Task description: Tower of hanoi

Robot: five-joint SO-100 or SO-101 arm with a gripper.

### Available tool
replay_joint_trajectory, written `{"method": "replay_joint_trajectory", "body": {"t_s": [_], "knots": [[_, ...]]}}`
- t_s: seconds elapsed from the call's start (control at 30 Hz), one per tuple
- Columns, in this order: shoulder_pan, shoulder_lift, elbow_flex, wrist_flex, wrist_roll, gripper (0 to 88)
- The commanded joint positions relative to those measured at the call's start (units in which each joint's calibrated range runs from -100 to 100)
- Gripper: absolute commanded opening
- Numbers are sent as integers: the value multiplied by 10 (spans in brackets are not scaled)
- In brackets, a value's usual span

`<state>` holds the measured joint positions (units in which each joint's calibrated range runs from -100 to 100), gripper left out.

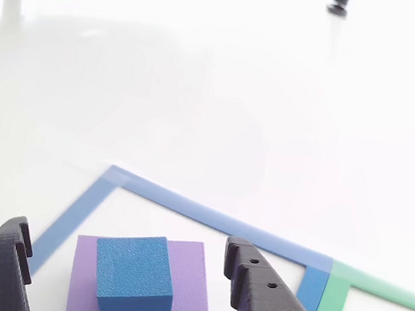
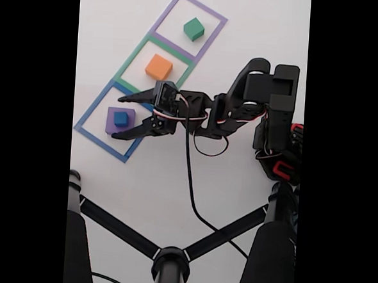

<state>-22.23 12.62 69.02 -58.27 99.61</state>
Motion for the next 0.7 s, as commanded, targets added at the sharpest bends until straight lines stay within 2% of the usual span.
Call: {"method": "replay_joint_trajectory", "body": {"t_s": [0.0,0.67], "knots": [[-6,0,-17,-16,4,293],[-16,20,-11,-16,4,274]]}}
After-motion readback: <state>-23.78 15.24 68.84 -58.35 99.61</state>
